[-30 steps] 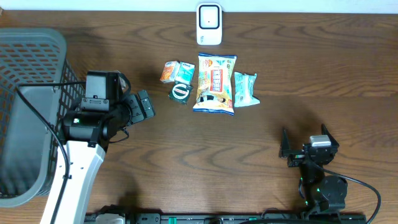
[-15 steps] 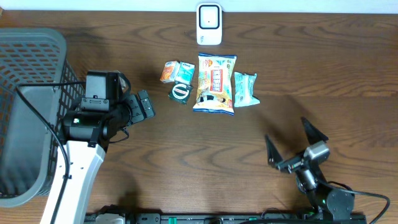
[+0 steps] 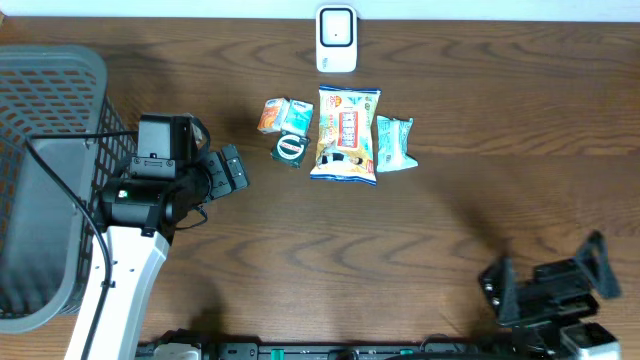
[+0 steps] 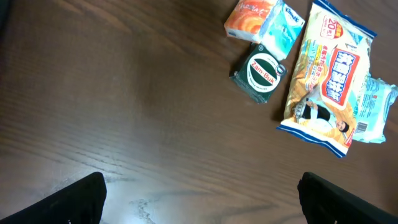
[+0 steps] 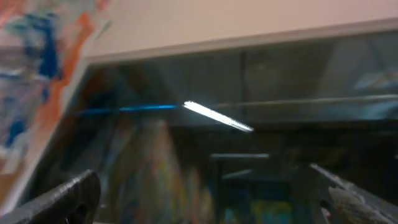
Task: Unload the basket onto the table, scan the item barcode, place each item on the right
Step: 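Reach the right gripper toward the green wet-wipe pack right of the snack bag, then grasp the green wet-wipe pack with the right gripper and lift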
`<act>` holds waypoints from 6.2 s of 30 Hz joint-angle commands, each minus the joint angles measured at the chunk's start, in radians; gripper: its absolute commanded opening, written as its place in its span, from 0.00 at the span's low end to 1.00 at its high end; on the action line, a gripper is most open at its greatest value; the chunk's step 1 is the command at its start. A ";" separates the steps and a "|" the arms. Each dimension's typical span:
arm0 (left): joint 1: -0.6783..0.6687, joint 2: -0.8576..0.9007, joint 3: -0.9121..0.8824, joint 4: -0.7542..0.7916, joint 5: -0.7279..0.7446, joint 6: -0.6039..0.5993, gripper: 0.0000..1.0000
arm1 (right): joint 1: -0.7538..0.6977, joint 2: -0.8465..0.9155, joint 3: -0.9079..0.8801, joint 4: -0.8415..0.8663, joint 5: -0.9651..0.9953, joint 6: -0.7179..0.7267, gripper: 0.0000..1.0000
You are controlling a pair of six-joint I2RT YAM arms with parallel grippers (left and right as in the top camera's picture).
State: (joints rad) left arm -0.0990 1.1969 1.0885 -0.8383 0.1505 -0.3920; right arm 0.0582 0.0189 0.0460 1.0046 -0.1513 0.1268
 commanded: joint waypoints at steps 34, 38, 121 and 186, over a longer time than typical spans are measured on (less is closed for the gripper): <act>0.006 0.005 0.009 -0.003 -0.013 0.003 0.98 | 0.008 1.661 1.058 -1.279 -0.793 0.059 0.99; 0.006 0.005 0.009 -0.003 -0.013 0.003 0.98 | 0.024 1.666 1.059 -1.277 -0.777 0.029 0.99; 0.006 0.005 0.009 -0.003 -0.013 0.003 0.98 | 0.098 2.020 1.270 -1.508 -0.228 0.138 0.01; 0.006 0.005 0.009 -0.003 -0.013 0.003 0.98 | -0.039 1.950 1.268 -1.440 -0.840 0.126 0.01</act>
State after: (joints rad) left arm -0.0990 1.1995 1.0885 -0.8387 0.1505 -0.3920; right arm 0.0471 2.0705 1.3132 -0.4377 -0.7979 0.2977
